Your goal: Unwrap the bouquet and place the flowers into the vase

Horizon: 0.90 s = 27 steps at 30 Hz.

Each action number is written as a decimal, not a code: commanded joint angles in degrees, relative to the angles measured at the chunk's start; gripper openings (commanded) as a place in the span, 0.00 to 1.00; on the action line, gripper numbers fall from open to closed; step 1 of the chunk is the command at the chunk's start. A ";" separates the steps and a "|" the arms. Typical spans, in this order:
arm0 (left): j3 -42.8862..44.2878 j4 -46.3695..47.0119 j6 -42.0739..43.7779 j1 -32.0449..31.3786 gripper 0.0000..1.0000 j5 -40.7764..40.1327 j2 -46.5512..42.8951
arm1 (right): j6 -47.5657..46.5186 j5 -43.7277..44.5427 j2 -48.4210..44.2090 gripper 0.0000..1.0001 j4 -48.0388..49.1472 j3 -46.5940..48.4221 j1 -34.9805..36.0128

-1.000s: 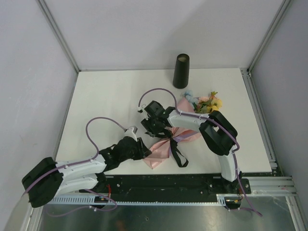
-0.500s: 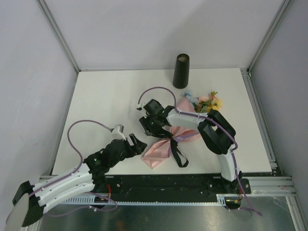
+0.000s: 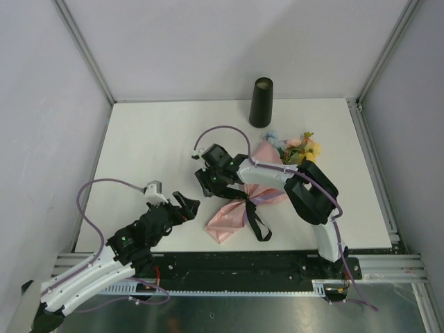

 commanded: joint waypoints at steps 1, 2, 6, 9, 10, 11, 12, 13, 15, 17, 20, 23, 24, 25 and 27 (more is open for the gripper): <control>1.96 -1.63 1.66 -0.13 1.00 -3.86 -1.21 | 1.12 -2.05 -0.16 0.48 3.09 3.24 0.08; 1.85 -1.68 1.69 -0.16 1.00 -3.80 -1.26 | 1.43 -2.03 0.16 0.48 3.09 3.35 -0.06; 1.65 -2.42 1.83 -0.13 1.00 -3.92 -1.98 | 2.16 -2.72 0.63 0.48 3.91 3.32 -0.01; 1.07 -2.70 1.47 -0.16 1.00 -4.42 -2.89 | 1.91 -1.27 0.84 0.48 3.87 3.61 0.08; 0.87 -2.70 1.34 -0.13 1.00 -4.65 -3.20 | 1.60 0.56 0.75 0.48 3.53 3.66 0.07; 0.60 -2.70 1.18 -0.12 1.00 -4.81 -3.57 | 1.18 2.31 0.44 0.48 3.23 3.64 -0.06; 0.37 -2.75 1.06 -0.16 1.00 -4.84 -3.80 | 0.93 4.63 0.11 0.49 2.90 3.50 -0.52; 0.26 -2.81 1.00 -0.17 1.00 -4.86 -4.18 | 0.85 7.42 -0.54 0.49 2.78 3.17 -1.06; 0.00 -2.91 0.93 -0.14 1.00 -4.77 -4.69 | 1.16 11.53 -1.75 0.49 2.71 2.35 -3.29; -0.09 -3.04 0.94 -0.11 1.00 -4.65 -5.05 | 2.03 14.49 -2.93 0.49 2.98 1.28 -5.58; -0.07 -3.30 1.09 -0.14 1.00 -4.69 -5.57 | 3.53 15.83 -4.73 0.49 3.09 -0.71 -8.25; 0.09 -3.45 1.19 -0.11 1.00 -4.59 -5.75 | 3.41 13.75 -7.14 0.50 2.03 -2.07 -8.60; 0.16 -3.47 1.11 -0.11 1.00 -4.56 -5.77 | 2.88 12.46 -8.12 0.51 1.64 -2.43 -8.26; 0.24 -3.48 1.07 -0.15 1.00 -4.50 -5.74 | 2.52 11.25 -8.74 0.51 0.70 -2.65 -7.57; 0.61 -3.56 0.97 -0.14 1.00 -4.24 -5.78 | 1.62 10.60 -10.11 0.52 -0.86 -3.72 -5.97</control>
